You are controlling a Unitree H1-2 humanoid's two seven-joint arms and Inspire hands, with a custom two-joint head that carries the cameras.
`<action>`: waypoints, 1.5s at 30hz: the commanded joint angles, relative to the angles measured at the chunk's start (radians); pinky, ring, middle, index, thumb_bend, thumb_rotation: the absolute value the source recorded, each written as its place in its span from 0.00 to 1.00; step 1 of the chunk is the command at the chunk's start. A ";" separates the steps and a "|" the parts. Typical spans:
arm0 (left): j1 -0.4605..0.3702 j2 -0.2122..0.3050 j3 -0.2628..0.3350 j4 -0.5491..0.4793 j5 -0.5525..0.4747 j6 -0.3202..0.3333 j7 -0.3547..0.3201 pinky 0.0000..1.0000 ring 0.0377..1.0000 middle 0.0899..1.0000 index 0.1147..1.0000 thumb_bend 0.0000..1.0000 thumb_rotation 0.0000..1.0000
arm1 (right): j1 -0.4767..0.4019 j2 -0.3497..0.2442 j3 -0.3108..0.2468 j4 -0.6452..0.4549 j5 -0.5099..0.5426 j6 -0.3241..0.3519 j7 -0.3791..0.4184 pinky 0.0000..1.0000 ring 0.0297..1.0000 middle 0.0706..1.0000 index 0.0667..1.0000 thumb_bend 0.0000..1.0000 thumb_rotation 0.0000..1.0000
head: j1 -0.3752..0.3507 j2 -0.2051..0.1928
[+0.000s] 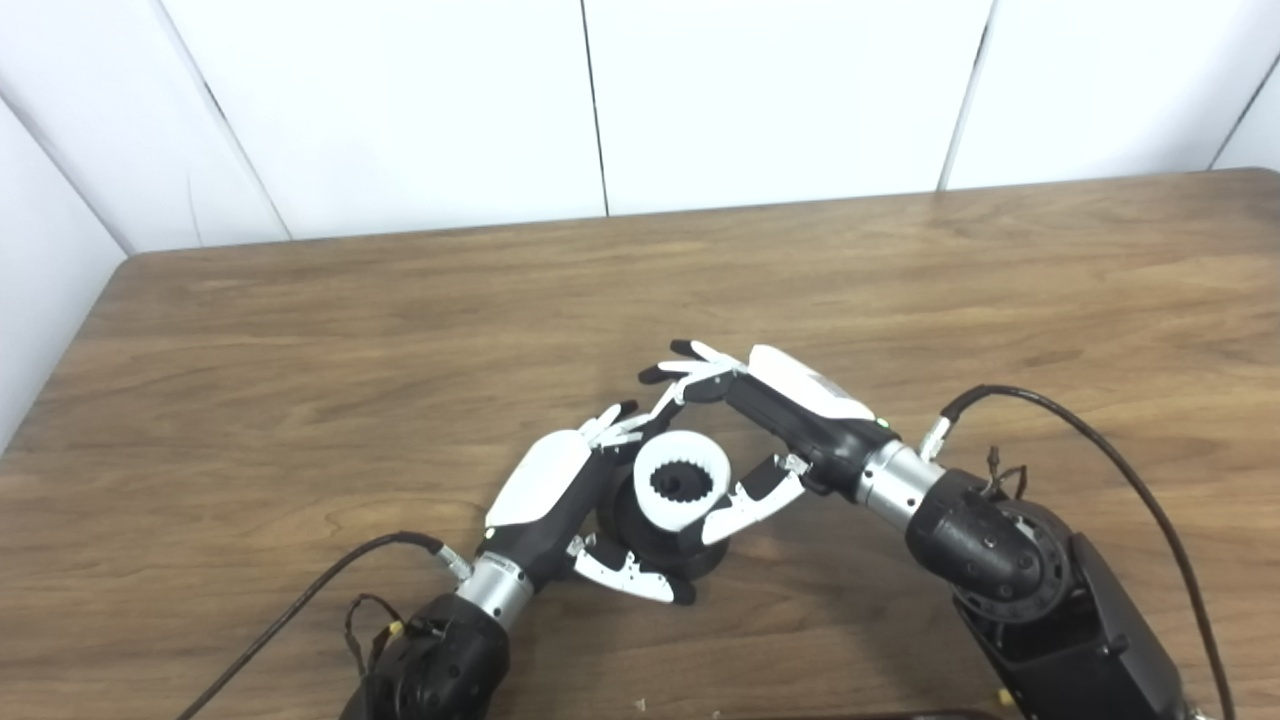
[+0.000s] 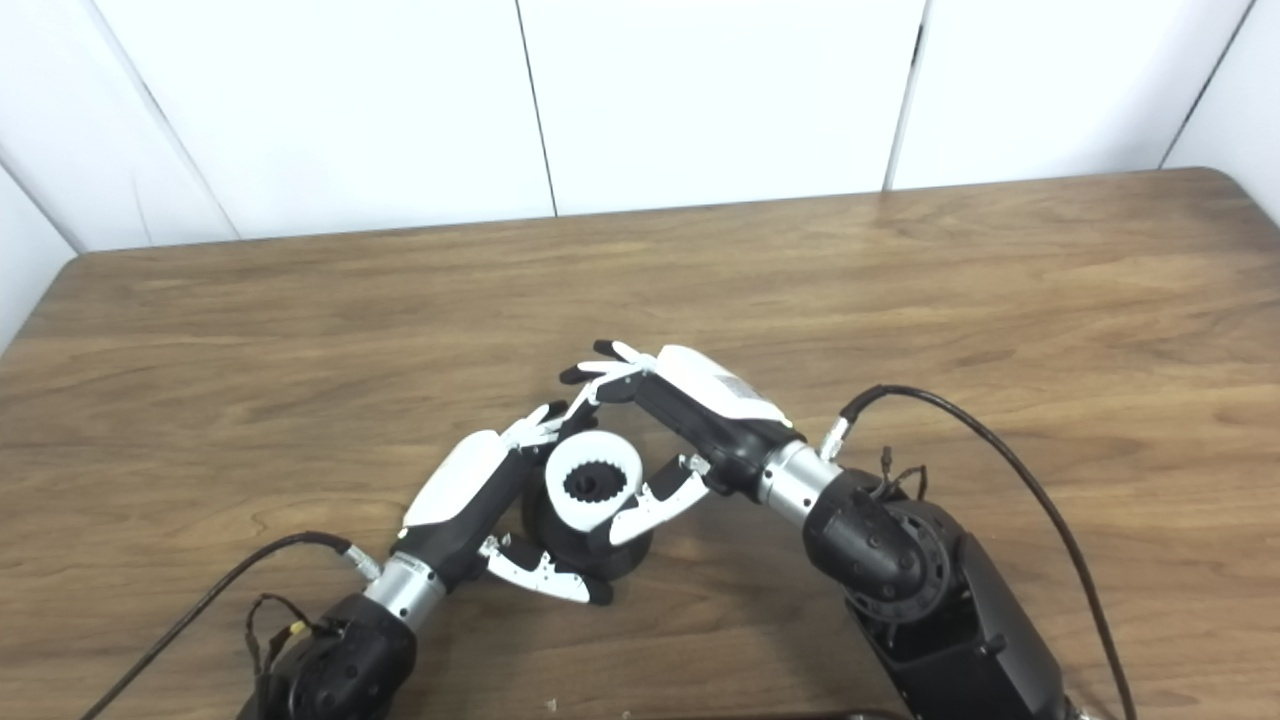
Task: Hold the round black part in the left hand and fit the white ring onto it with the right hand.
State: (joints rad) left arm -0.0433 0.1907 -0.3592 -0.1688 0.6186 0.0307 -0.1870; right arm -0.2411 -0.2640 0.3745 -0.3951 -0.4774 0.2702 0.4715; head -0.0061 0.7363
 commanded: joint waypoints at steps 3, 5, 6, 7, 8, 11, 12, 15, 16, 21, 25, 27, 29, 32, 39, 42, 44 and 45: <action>-0.014 -0.002 -0.002 -0.004 0.011 0.000 0.001 0.97 0.99 0.89 0.55 0.90 0.18 | -0.017 0.008 0.002 -0.008 -0.002 -0.040 -0.019 1.00 1.00 0.87 0.45 0.52 0.15 | 0.002 0.001; -0.014 -0.004 -0.003 -0.001 0.009 -0.001 0.002 0.99 1.00 0.89 0.55 0.89 0.19 | -0.017 0.007 0.005 -0.010 -0.009 -0.039 -0.017 1.00 1.00 0.88 0.45 0.52 0.15 | 0.004 0.002; -0.015 -0.004 -0.003 0.000 0.011 -0.003 0.003 0.99 1.00 0.89 0.55 0.89 0.19 | -0.016 0.008 0.005 -0.010 -0.009 -0.037 -0.016 1.00 1.00 0.88 0.45 0.52 0.15 | 0.004 0.002; -0.015 -0.004 -0.005 -0.002 0.014 -0.001 0.002 0.99 0.99 0.89 0.55 0.89 0.19 | -0.015 0.008 0.005 -0.012 -0.009 -0.035 -0.015 1.00 1.00 0.88 0.45 0.52 0.15 | 0.005 0.003; -0.015 -0.005 -0.005 -0.004 0.016 0.001 0.001 0.99 0.99 0.89 0.55 0.89 0.21 | -0.014 0.009 0.005 -0.013 -0.009 -0.033 -0.013 1.00 1.00 0.88 0.45 0.52 0.15 | 0.004 0.004; -0.014 -0.005 -0.008 -0.008 0.025 0.007 -0.001 0.98 0.99 0.89 0.55 0.89 0.23 | -0.014 0.008 0.009 -0.012 -0.013 -0.037 -0.012 1.00 1.00 0.88 0.45 0.52 0.15 | 0.005 0.004; -0.014 -0.006 -0.009 -0.008 0.028 0.007 0.000 0.98 0.99 0.89 0.56 0.89 0.24 | -0.013 0.007 0.010 -0.009 -0.013 -0.041 -0.013 1.00 1.00 0.88 0.45 0.52 0.15 | 0.005 0.005; -0.013 -0.008 -0.010 -0.009 0.028 0.011 -0.002 0.98 0.99 0.89 0.55 0.88 0.25 | -0.013 0.006 0.012 -0.002 -0.014 -0.050 -0.016 1.00 1.00 0.88 0.45 0.52 0.15 | 0.005 0.005; -0.013 -0.009 -0.010 -0.011 0.028 0.016 -0.005 0.99 1.00 0.90 0.56 0.88 0.25 | -0.013 0.005 0.013 -0.001 -0.015 -0.052 -0.016 1.00 1.00 0.88 0.45 0.52 0.15 | 0.006 0.005; -0.012 -0.014 -0.011 -0.023 0.025 0.030 -0.012 0.98 1.00 0.90 0.57 0.88 0.24 | -0.015 0.003 0.016 0.006 -0.019 -0.058 -0.017 1.00 1.00 0.88 0.45 0.52 0.15 | 0.007 0.007; -0.013 -0.012 -0.011 -0.023 0.025 0.027 -0.010 0.98 0.99 0.89 0.56 0.88 0.23 | -0.012 0.002 0.015 0.005 -0.016 -0.055 -0.015 1.00 1.00 0.88 0.45 0.52 0.15 | 0.009 0.009; -0.013 -0.012 -0.010 -0.020 0.022 0.022 -0.006 0.98 0.99 0.89 0.55 0.88 0.22 | -0.011 0.001 0.014 0.005 -0.014 -0.054 -0.013 1.00 1.00 0.88 0.45 0.52 0.15 | 0.010 0.010; -0.014 -0.011 -0.011 -0.021 0.027 0.022 -0.005 0.98 0.99 0.89 0.55 0.88 0.23 | -0.010 0.000 0.014 0.006 -0.013 -0.056 -0.013 1.00 1.00 0.88 0.45 0.52 0.15 | 0.010 0.011; -0.012 -0.008 -0.012 -0.022 0.036 0.020 -0.001 0.97 0.99 0.89 0.55 0.88 0.25 | -0.009 -0.003 0.013 0.004 -0.014 -0.054 -0.012 1.00 1.00 0.88 0.45 0.52 0.15 | 0.009 0.012; -0.010 -0.009 -0.010 -0.029 0.026 0.026 -0.008 0.95 0.99 0.89 0.55 0.88 0.21 | -0.008 -0.007 0.003 0.004 -0.005 -0.043 -0.011 1.00 1.00 0.88 0.45 0.52 0.15 | 0.013 0.014; -0.009 -0.008 -0.009 -0.034 0.024 0.030 -0.012 0.95 0.99 0.90 0.56 0.88 0.20 | -0.006 -0.007 -0.004 0.007 0.004 -0.040 -0.012 1.00 1.00 0.88 0.45 0.53 0.15 | 0.013 0.016; -0.008 -0.007 -0.009 -0.036 0.029 0.033 -0.013 0.95 0.99 0.90 0.56 0.89 0.20 | -0.004 -0.009 -0.009 0.012 0.009 -0.046 -0.015 1.00 1.00 0.88 0.45 0.53 0.15 | 0.013 0.016; -0.009 -0.006 -0.010 -0.038 0.033 0.035 -0.013 0.95 0.99 0.90 0.56 0.89 0.20 | -0.004 -0.010 -0.010 0.015 0.010 -0.048 -0.017 1.00 1.00 0.88 0.45 0.53 0.15 | 0.013 0.016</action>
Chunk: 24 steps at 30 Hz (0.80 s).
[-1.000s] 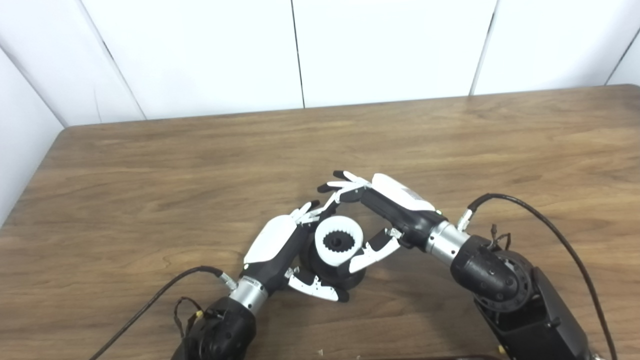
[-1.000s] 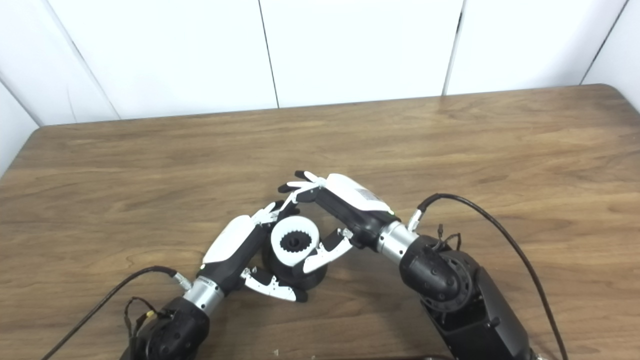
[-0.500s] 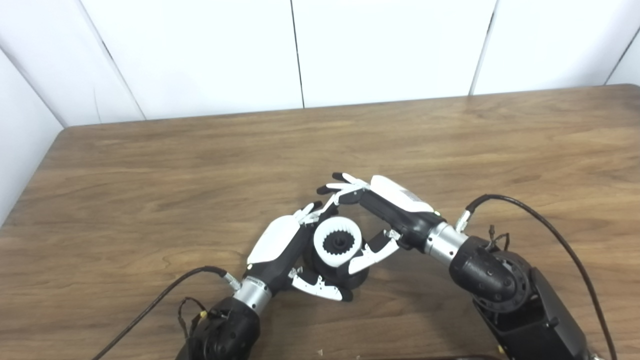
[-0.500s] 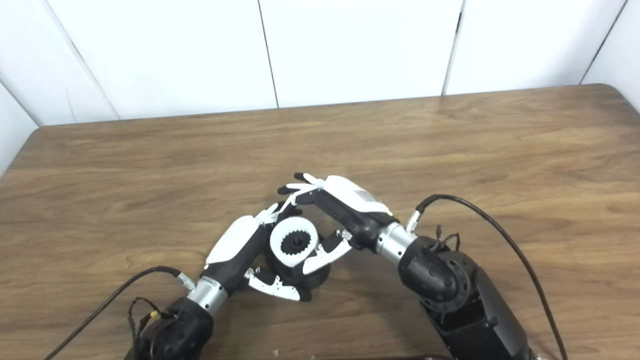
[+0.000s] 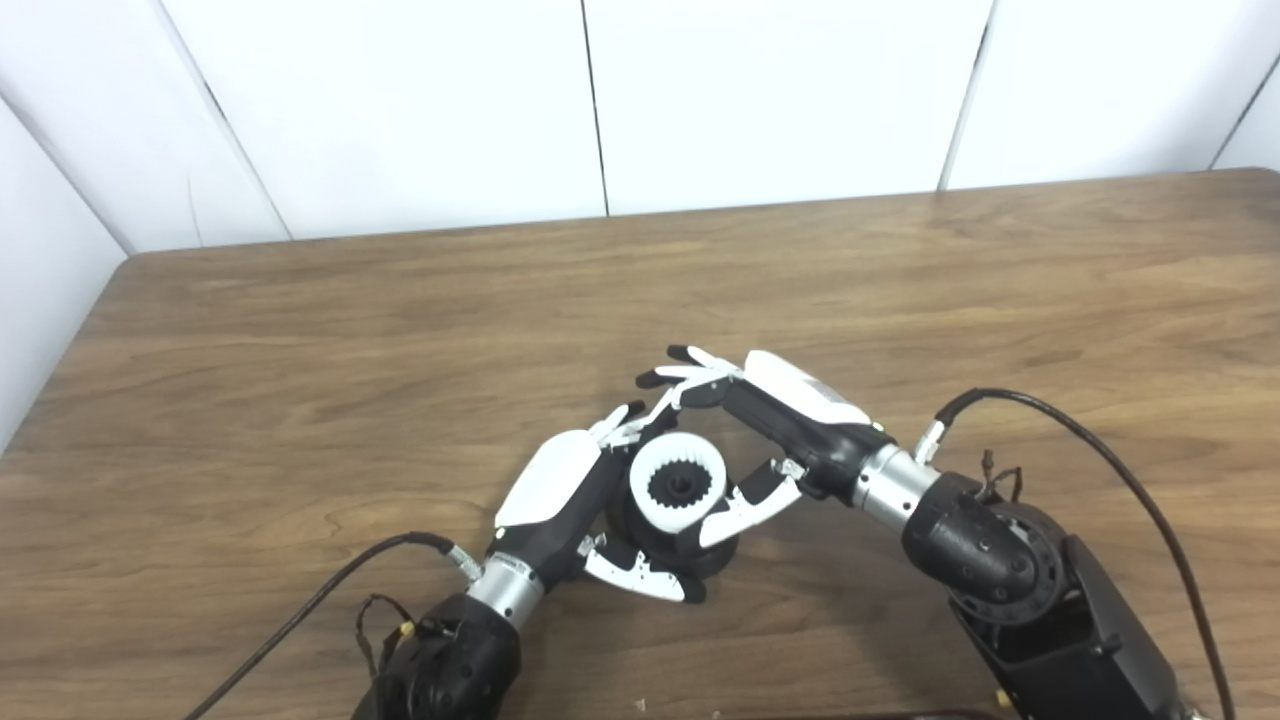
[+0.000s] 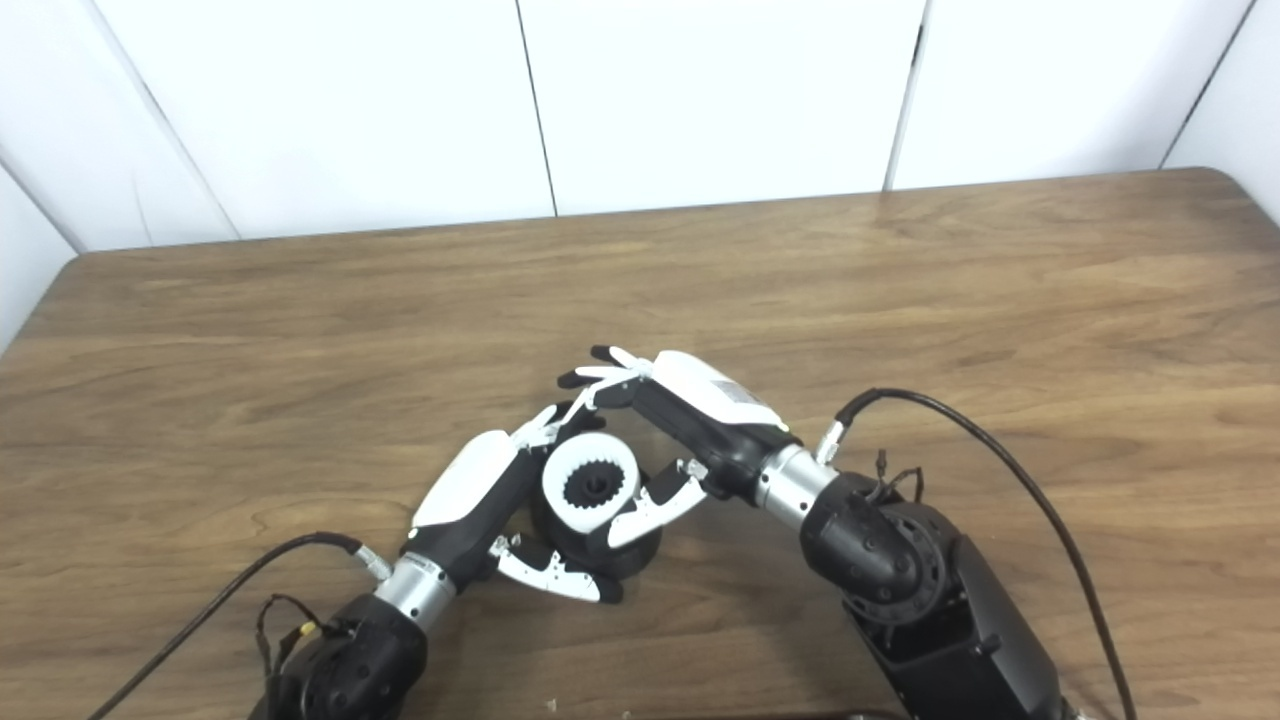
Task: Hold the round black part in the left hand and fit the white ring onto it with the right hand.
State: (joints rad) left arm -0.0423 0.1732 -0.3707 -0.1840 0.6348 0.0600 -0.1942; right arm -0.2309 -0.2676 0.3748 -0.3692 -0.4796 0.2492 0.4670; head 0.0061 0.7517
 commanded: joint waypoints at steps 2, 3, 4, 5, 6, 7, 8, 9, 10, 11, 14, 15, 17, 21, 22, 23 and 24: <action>-0.010 0.012 0.000 -0.023 0.024 0.001 -0.002 0.95 0.99 0.89 0.56 0.89 0.19 | -0.013 -0.009 -0.014 -0.005 0.013 -0.035 -0.015 1.00 1.00 0.88 0.45 0.53 0.15 | 0.001 0.001; -0.009 0.012 0.000 -0.023 0.025 -0.001 0.000 0.95 0.98 0.89 0.56 0.90 0.19 | -0.012 -0.011 -0.016 -0.003 0.014 -0.037 -0.016 1.00 1.00 0.88 0.45 0.52 0.15 | 0.001 0.002; -0.009 0.012 0.001 -0.024 0.025 -0.001 0.000 0.95 0.98 0.89 0.56 0.90 0.18 | -0.011 -0.013 -0.017 0.000 0.015 -0.039 -0.017 1.00 1.00 0.88 0.45 0.52 0.15 | 0.001 0.002; -0.009 0.012 0.001 -0.026 0.023 0.002 -0.003 0.95 0.99 0.89 0.56 0.89 0.18 | -0.010 -0.014 -0.019 0.002 0.016 -0.040 -0.017 1.00 1.00 0.88 0.45 0.53 0.15 | 0.001 0.002; -0.010 0.012 0.002 -0.026 0.022 0.002 -0.003 0.96 0.99 0.89 0.56 0.89 0.18 | -0.009 -0.015 -0.019 0.004 0.015 -0.038 -0.016 1.00 1.00 0.88 0.45 0.53 0.15 | 0.000 0.003; -0.010 0.012 0.002 -0.026 0.024 0.001 -0.002 0.96 0.98 0.89 0.56 0.90 0.18 | -0.009 -0.016 -0.020 0.006 0.014 -0.037 -0.016 1.00 1.00 0.88 0.45 0.53 0.15 | 0.000 0.003; -0.010 0.013 0.002 -0.027 0.024 0.000 -0.002 0.96 0.98 0.89 0.56 0.90 0.18 | -0.008 -0.017 -0.020 0.008 0.012 -0.036 -0.017 1.00 1.00 0.88 0.45 0.53 0.15 | 0.000 0.003; -0.010 0.013 0.002 -0.027 0.025 0.000 -0.001 0.95 0.98 0.89 0.56 0.90 0.18 | -0.007 -0.018 -0.020 0.010 0.011 -0.036 -0.017 1.00 1.00 0.88 0.45 0.53 0.15 | 0.001 0.002; -0.010 0.012 0.003 -0.026 0.023 -0.002 0.000 0.95 0.98 0.89 0.56 0.90 0.17 | -0.006 -0.019 -0.019 0.013 0.008 -0.038 -0.019 1.00 1.00 0.88 0.45 0.53 0.15 | 0.001 0.002; -0.010 0.012 0.004 -0.026 0.023 -0.002 0.000 0.95 0.98 0.89 0.55 0.90 0.17 | -0.006 -0.019 -0.019 0.016 0.006 -0.039 -0.020 1.00 1.00 0.88 0.45 0.53 0.15 | 0.001 0.002; -0.010 0.011 0.005 -0.025 0.017 -0.005 0.001 0.95 0.98 0.89 0.55 0.90 0.18 | -0.003 -0.020 -0.019 0.026 0.004 -0.044 -0.023 1.00 1.00 0.88 0.45 0.53 0.15 | 0.001 0.002; -0.010 0.011 0.006 -0.024 0.017 -0.005 0.001 0.94 0.98 0.89 0.55 0.90 0.19 | -0.002 -0.020 -0.019 0.028 0.004 -0.045 -0.023 1.00 1.00 0.88 0.45 0.53 0.15 | 0.002 0.003; -0.010 0.010 0.006 -0.024 0.016 -0.001 -0.001 0.94 0.98 0.89 0.56 0.90 0.19 | -0.001 -0.019 -0.019 0.033 0.005 -0.050 -0.024 1.00 1.00 0.88 0.45 0.53 0.15 | 0.002 0.003; -0.012 0.010 0.006 -0.021 0.019 -0.007 0.003 0.93 0.98 0.89 0.56 0.90 0.20 | 0.001 -0.020 -0.019 0.045 0.005 -0.065 -0.028 1.00 1.00 0.88 0.45 0.53 0.15 | 0.003 0.001; -0.012 0.010 0.007 -0.021 0.017 -0.007 0.002 0.92 0.98 0.89 0.56 0.90 0.20 | 0.002 -0.019 -0.019 0.048 0.004 -0.067 -0.028 1.00 1.00 0.88 0.45 0.53 0.15 | 0.003 0.001; -0.013 0.010 0.007 -0.020 0.016 -0.008 0.002 0.92 0.98 0.89 0.56 0.90 0.19 | 0.003 -0.019 -0.019 0.050 0.004 -0.067 -0.029 1.00 1.00 0.88 0.45 0.53 0.15 | 0.002 0.002; -0.013 0.009 0.009 -0.019 0.013 -0.008 0.001 0.92 0.98 0.89 0.56 0.90 0.19 | 0.003 -0.018 -0.019 0.051 0.003 -0.067 -0.030 1.00 0.99 0.88 0.45 0.53 0.15 | 0.002 0.002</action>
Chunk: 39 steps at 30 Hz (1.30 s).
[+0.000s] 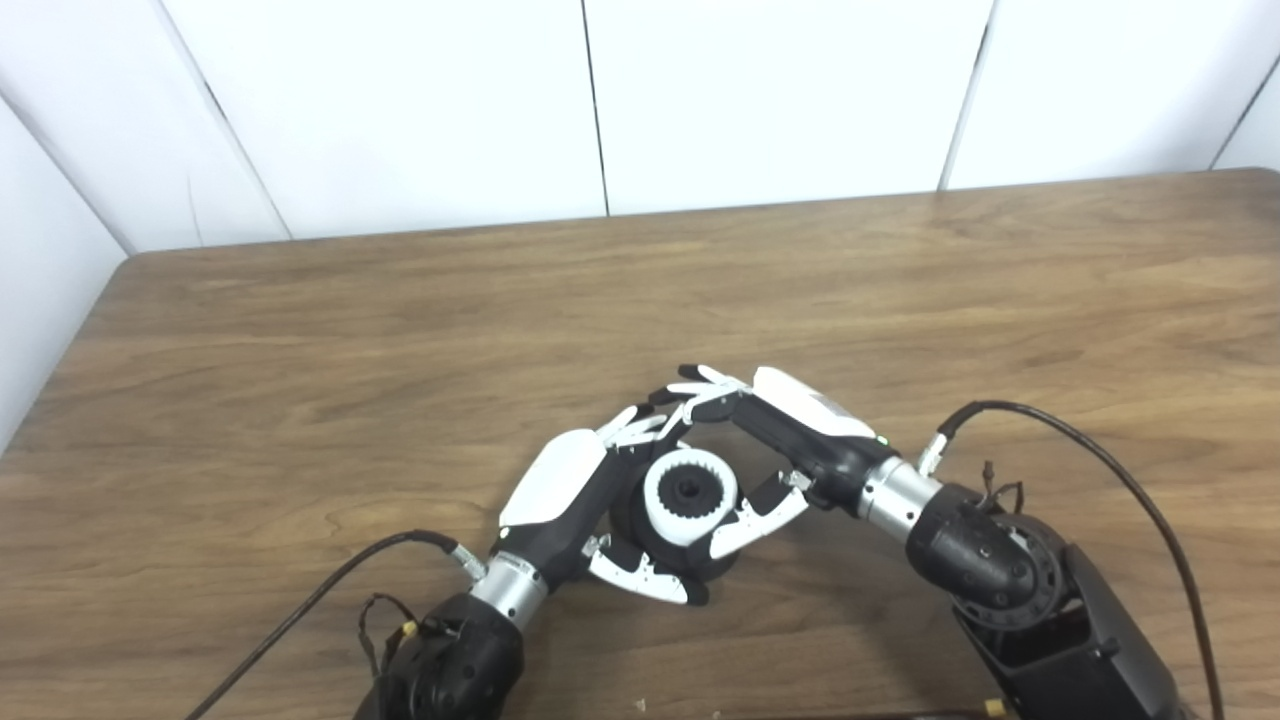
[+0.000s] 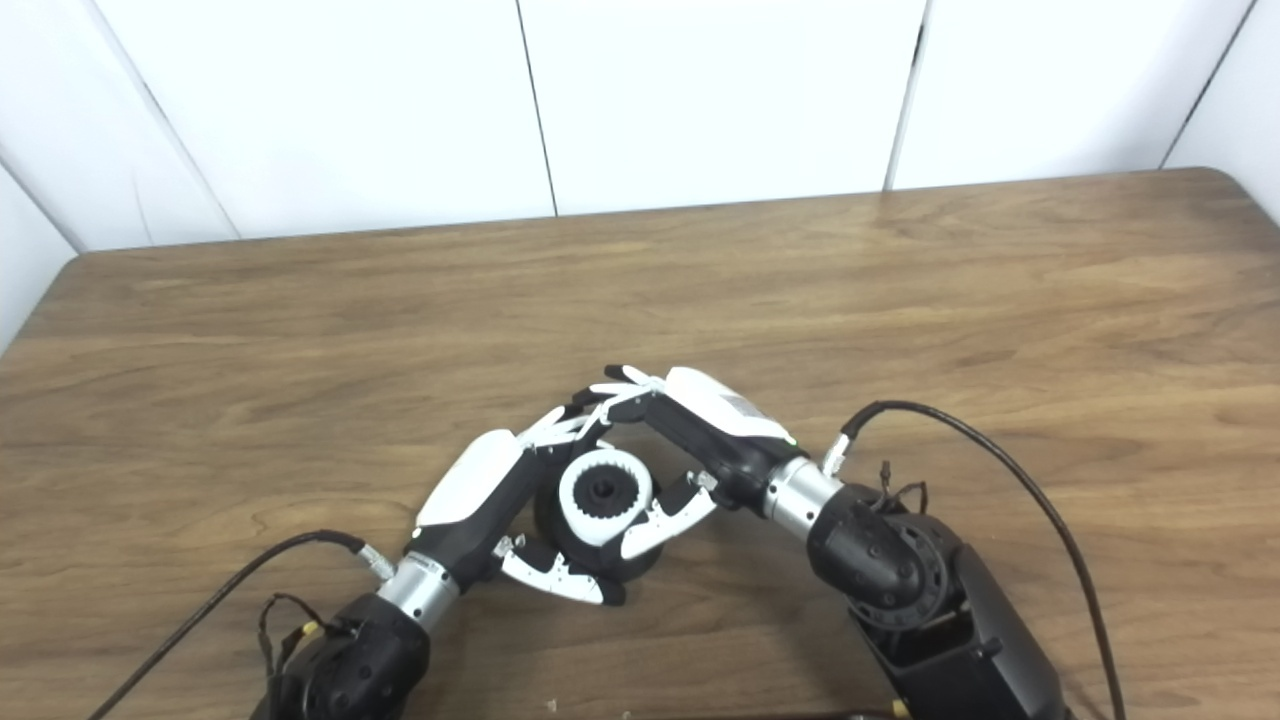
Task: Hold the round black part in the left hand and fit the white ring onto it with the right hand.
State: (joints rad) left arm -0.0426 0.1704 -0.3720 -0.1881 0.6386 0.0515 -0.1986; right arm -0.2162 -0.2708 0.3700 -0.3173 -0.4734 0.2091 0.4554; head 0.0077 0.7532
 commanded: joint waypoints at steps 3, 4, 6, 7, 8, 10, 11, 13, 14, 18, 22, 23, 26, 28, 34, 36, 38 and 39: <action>-0.014 0.012 0.010 -0.015 0.018 0.003 0.004 0.91 0.98 0.89 0.56 0.90 0.19 | -0.012 -0.014 -0.012 0.000 -0.006 -0.018 -0.015 1.00 1.00 0.88 0.46 0.52 0.15 | -0.001 0.001; -0.014 0.012 0.010 -0.015 0.018 0.003 0.004 0.92 0.98 0.89 0.56 0.89 0.20 | -0.013 -0.015 -0.012 -0.001 -0.007 -0.014 -0.013 1.00 1.00 0.88 0.46 0.52 0.15 | -0.001 0.001; -0.015 0.012 0.011 -0.014 0.015 0.002 0.003 0.92 0.98 0.89 0.57 0.89 0.21 | -0.015 -0.015 -0.011 -0.003 -0.009 -0.006 -0.010 1.00 1.00 0.88 0.46 0.52 0.15 | -0.001 0.001; -0.015 0.012 0.012 -0.013 0.014 0.002 0.003 0.91 0.98 0.89 0.58 0.89 0.22 | -0.015 -0.015 -0.012 -0.004 -0.009 -0.005 -0.009 1.00 0.99 0.88 0.55 0.78 0.20 | -0.001 0.001; -0.015 0.011 0.013 -0.013 0.015 0.004 0.002 0.91 0.98 0.89 0.58 0.90 0.22 | -0.017 -0.016 -0.012 -0.004 -0.009 -0.002 -0.007 1.00 0.99 0.88 0.58 0.87 0.22 | -0.001 0.001; -0.016 0.011 0.014 -0.016 0.019 0.011 -0.001 0.90 0.98 0.89 0.61 0.91 0.25 | -0.020 -0.018 -0.013 -0.005 -0.009 0.002 -0.005 1.00 0.99 0.88 0.62 0.96 0.25 | -0.001 0.001; -0.017 0.011 0.014 -0.018 0.024 0.013 -0.001 0.90 0.98 0.89 0.62 0.91 0.26 | -0.021 -0.018 -0.015 -0.006 -0.008 0.006 -0.003 1.00 0.99 0.88 0.63 0.98 0.26 | -0.001 0.001; -0.019 0.010 0.015 -0.022 0.037 0.023 -0.006 0.88 0.97 0.88 0.66 0.94 0.30 | -0.022 -0.018 -0.018 -0.009 -0.005 0.014 -0.001 1.00 0.98 0.88 0.65 1.00 0.29 | -0.001 0.000; -0.019 0.009 0.016 -0.021 0.036 0.023 -0.007 0.88 0.97 0.89 0.67 0.94 0.30 | -0.023 -0.018 -0.019 -0.010 -0.002 0.018 0.000 1.00 0.99 0.89 0.66 1.00 0.29 | -0.001 0.000; -0.020 0.011 0.017 -0.025 0.046 0.032 -0.013 0.87 0.97 0.89 0.71 0.97 0.32 | -0.025 -0.020 -0.024 -0.018 0.005 0.026 0.003 1.00 0.98 0.89 0.67 1.00 0.30 | 0.001 0.000; -0.020 0.012 0.022 -0.028 0.048 0.047 -0.025 0.87 0.98 0.89 0.73 1.00 0.34 | -0.028 -0.023 -0.033 -0.026 0.010 0.035 0.006 1.00 0.98 0.91 0.71 1.00 0.30 | 0.002 0.001; -0.020 0.013 0.024 -0.030 0.048 0.048 -0.027 0.88 0.98 0.89 0.73 1.00 0.34 | -0.028 -0.023 -0.036 -0.026 0.014 0.035 0.003 1.00 0.98 0.91 0.72 1.00 0.30 | 0.002 0.001; -0.020 0.017 0.031 -0.034 0.039 0.049 -0.031 0.89 0.98 0.90 0.74 1.00 0.32 | -0.029 -0.021 -0.045 -0.025 0.022 0.032 -0.005 1.00 0.99 0.93 0.73 1.00 0.31 | 0.002 0.001; -0.021 0.021 0.038 -0.036 0.027 0.050 -0.037 0.90 0.99 0.91 0.76 1.00 0.32 | -0.034 -0.019 -0.052 -0.018 0.023 0.022 -0.013 0.98 0.99 0.94 0.75 1.00 0.32 | 0.002 0.000; -0.025 0.042 0.059 -0.061 0.017 0.078 -0.078 0.93 1.00 0.93 0.81 1.00 0.34 | -0.048 -0.014 -0.078 -0.015 0.032 0.023 -0.020 0.95 0.99 0.95 0.77 1.00 0.37 | 0.000 -0.002; -0.023 0.051 0.068 -0.076 0.010 0.098 -0.100 0.93 1.00 0.93 0.83 1.00 0.33 | -0.049 -0.015 -0.087 -0.017 0.034 0.027 -0.019 0.93 0.99 0.95 0.77 1.00 0.38 | 0.001 -0.002; -0.020 0.061 0.080 -0.091 -0.003 0.117 -0.122 0.93 1.00 0.94 0.85 1.00 0.33 | -0.049 -0.016 -0.094 -0.021 0.034 0.034 -0.018 0.92 0.99 0.95 0.77 1.00 0.37 | 0.001 -0.003; -0.016 0.068 0.089 -0.101 -0.012 0.129 -0.132 0.92 1.00 0.94 0.86 1.00 0.32 | -0.049 -0.016 -0.100 -0.022 0.034 0.033 -0.022 0.92 0.99 0.95 0.77 1.00 0.37 | 0.001 -0.004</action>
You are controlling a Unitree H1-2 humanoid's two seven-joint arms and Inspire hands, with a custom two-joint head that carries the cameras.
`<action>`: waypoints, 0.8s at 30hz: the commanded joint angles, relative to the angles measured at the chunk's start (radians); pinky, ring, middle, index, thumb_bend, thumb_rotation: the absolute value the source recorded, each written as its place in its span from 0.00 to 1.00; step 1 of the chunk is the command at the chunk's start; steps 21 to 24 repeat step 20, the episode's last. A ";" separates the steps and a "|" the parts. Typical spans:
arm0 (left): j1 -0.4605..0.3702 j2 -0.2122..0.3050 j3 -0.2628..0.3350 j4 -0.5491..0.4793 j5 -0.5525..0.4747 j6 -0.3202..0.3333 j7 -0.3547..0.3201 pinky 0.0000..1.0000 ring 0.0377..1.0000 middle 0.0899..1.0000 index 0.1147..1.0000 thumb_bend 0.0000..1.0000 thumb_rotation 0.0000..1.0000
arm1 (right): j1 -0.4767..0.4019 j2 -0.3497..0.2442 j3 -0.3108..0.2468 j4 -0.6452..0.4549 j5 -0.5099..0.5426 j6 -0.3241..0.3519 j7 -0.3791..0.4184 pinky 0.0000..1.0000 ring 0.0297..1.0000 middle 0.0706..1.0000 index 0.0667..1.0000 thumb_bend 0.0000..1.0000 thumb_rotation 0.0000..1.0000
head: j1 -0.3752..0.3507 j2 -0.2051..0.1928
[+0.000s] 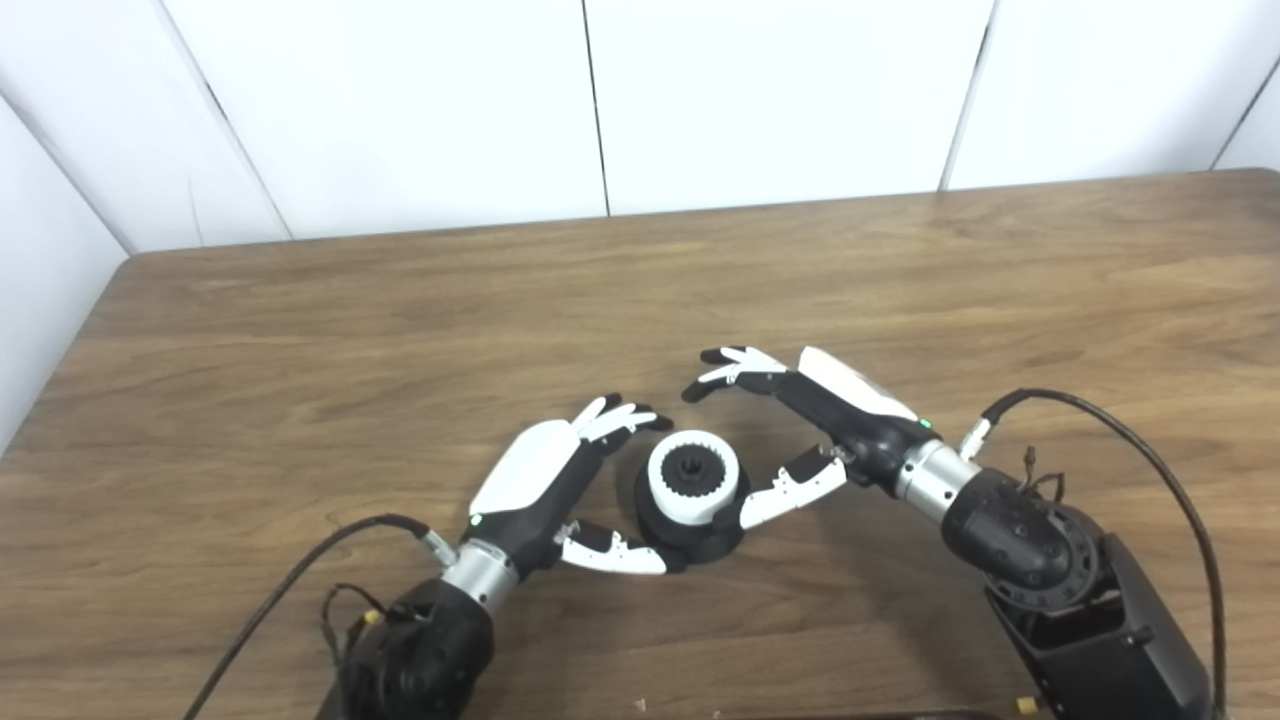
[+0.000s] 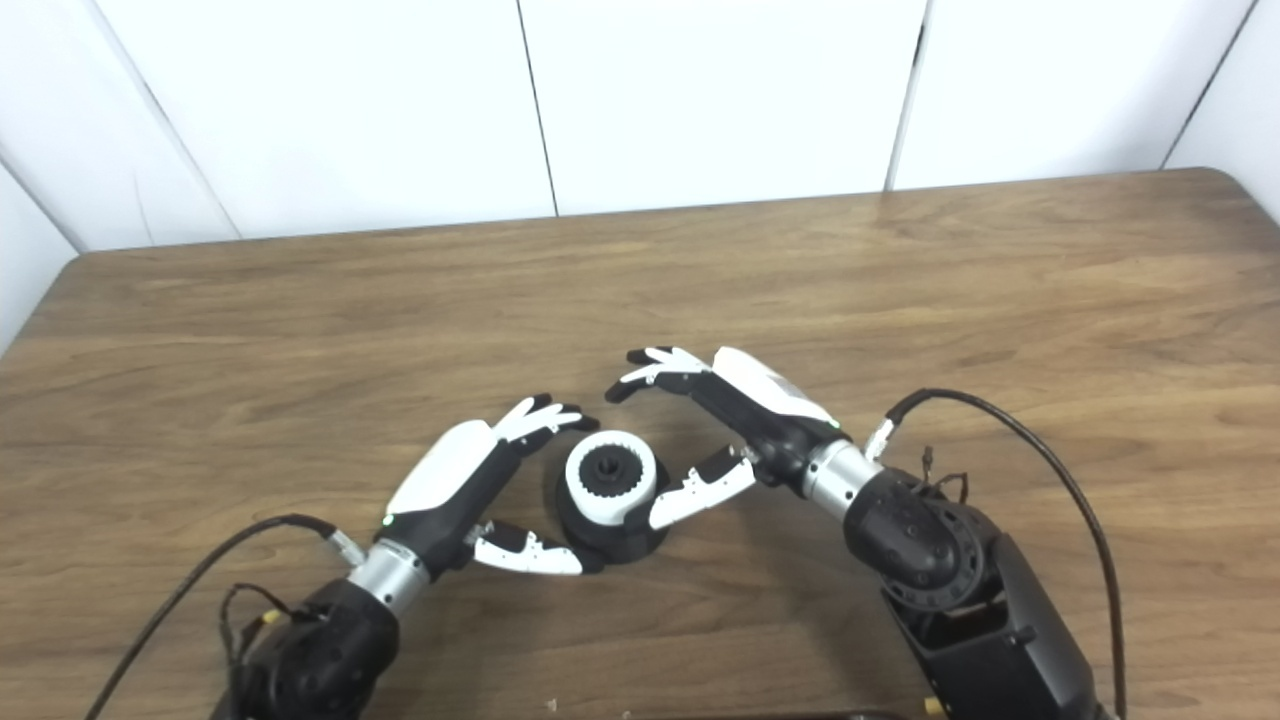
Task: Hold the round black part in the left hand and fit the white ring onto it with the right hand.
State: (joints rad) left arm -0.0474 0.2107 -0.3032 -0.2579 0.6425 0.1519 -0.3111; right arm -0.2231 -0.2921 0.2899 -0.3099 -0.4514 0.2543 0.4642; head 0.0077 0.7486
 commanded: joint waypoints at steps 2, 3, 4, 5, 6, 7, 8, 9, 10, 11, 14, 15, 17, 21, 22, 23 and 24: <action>-0.006 0.039 0.034 -0.044 -0.029 0.036 -0.028 0.92 1.00 0.94 0.87 1.00 0.30 | -0.041 0.005 -0.031 -0.028 0.015 -0.016 -0.037 0.91 0.99 0.94 0.77 1.00 0.36 | 0.001 0.000; -0.001 0.046 0.045 -0.049 -0.038 0.037 -0.028 0.92 1.00 0.94 0.88 1.00 0.30 | -0.039 0.004 -0.039 -0.028 0.019 -0.018 -0.040 0.91 0.99 0.94 0.78 1.00 0.36 | -0.001 -0.001; 0.004 0.053 0.056 -0.053 -0.047 0.036 -0.025 0.92 1.00 0.94 0.88 1.00 0.30 | -0.038 0.002 -0.046 -0.026 0.023 -0.021 -0.043 0.91 0.99 0.94 0.78 1.00 0.36 | -0.003 -0.001; 0.008 0.057 0.064 -0.056 -0.054 0.036 -0.023 0.92 0.99 0.93 0.88 1.00 0.30 | -0.037 0.001 -0.051 -0.025 0.024 -0.023 -0.045 0.90 0.99 0.94 0.78 1.00 0.37 | -0.004 -0.002; 0.012 0.061 0.074 -0.060 -0.061 0.039 -0.022 0.92 0.99 0.93 0.89 1.00 0.31 | -0.037 0.001 -0.055 -0.024 0.026 -0.023 -0.047 0.90 0.99 0.94 0.78 1.00 0.37 | -0.005 -0.003; 0.016 0.064 0.084 -0.065 -0.071 0.045 -0.022 0.92 0.99 0.93 0.89 1.00 0.31 | -0.035 -0.001 -0.059 -0.024 0.026 -0.021 -0.049 0.90 0.99 0.94 0.78 1.00 0.37 | -0.007 -0.004; 0.022 0.066 0.097 -0.070 -0.088 0.049 -0.021 0.92 0.99 0.94 0.90 1.00 0.31 | -0.035 -0.003 -0.064 -0.024 0.026 -0.019 -0.051 0.90 0.99 0.94 0.79 1.00 0.38 | -0.007 -0.004; 0.028 0.068 0.111 -0.077 -0.108 0.054 -0.022 0.93 0.99 0.94 0.91 1.00 0.30 | -0.033 -0.005 -0.067 -0.025 0.024 -0.018 -0.054 0.90 0.99 0.94 0.79 1.00 0.39 | -0.012 -0.006; 0.035 0.069 0.126 -0.084 -0.132 0.060 -0.024 0.94 1.00 0.95 0.91 1.00 0.30 | -0.031 -0.007 -0.071 -0.028 0.022 -0.015 -0.058 0.90 0.98 0.94 0.79 1.00 0.39 | -0.013 -0.007; 0.048 0.068 0.159 -0.084 -0.189 0.054 -0.020 0.94 1.00 0.95 0.93 1.00 0.30 | -0.025 -0.010 -0.083 -0.032 0.030 -0.007 -0.060 0.90 0.98 0.94 0.79 1.00 0.40 | -0.014 -0.009; 0.080 0.057 0.237 -0.088 -0.318 0.048 -0.007 0.94 0.99 0.97 0.97 1.00 0.45 | -0.004 -0.017 -0.117 -0.045 0.056 0.008 -0.064 0.93 0.98 0.94 0.84 1.00 0.43 | -0.007 -0.009; 0.091 0.055 0.258 -0.093 -0.341 0.047 0.003 0.93 0.97 0.97 0.97 1.00 0.51 | 0.005 -0.016 -0.133 -0.047 0.072 0.009 -0.067 0.93 0.97 0.94 0.86 1.00 0.45 | -0.009 -0.008; 0.118 0.043 0.303 -0.100 -0.390 0.007 0.038 0.91 0.96 0.97 0.98 0.97 0.64 | 0.025 -0.009 -0.175 -0.042 0.129 0.008 -0.076 0.93 0.97 0.94 0.89 1.00 0.47 | -0.011 -0.009; 0.154 0.013 0.376 -0.104 -0.481 -0.033 0.087 0.94 0.98 0.99 0.99 0.86 0.82 | 0.060 0.022 -0.243 -0.024 0.231 0.000 -0.105 0.94 0.97 0.96 0.93 1.00 0.51 | -0.014 -0.006; 0.154 0.013 0.376 -0.104 -0.481 -0.033 0.087 0.94 0.98 0.99 0.99 0.86 0.82 | 0.060 0.022 -0.243 -0.024 0.231 0.000 -0.105 0.94 0.97 0.96 0.93 1.00 0.51 | -0.014 -0.006; 0.154 0.013 0.376 -0.104 -0.481 -0.033 0.087 0.94 0.98 0.99 0.99 0.86 0.82 | 0.060 0.022 -0.243 -0.024 0.231 0.000 -0.105 0.94 0.97 0.96 0.93 1.00 0.51 | -0.014 -0.006; 0.154 0.013 0.376 -0.104 -0.481 -0.033 0.087 0.94 0.98 0.99 0.99 0.86 0.82 | 0.060 0.022 -0.243 -0.024 0.231 0.000 -0.105 0.94 0.97 0.96 0.93 1.00 0.51 | -0.014 -0.006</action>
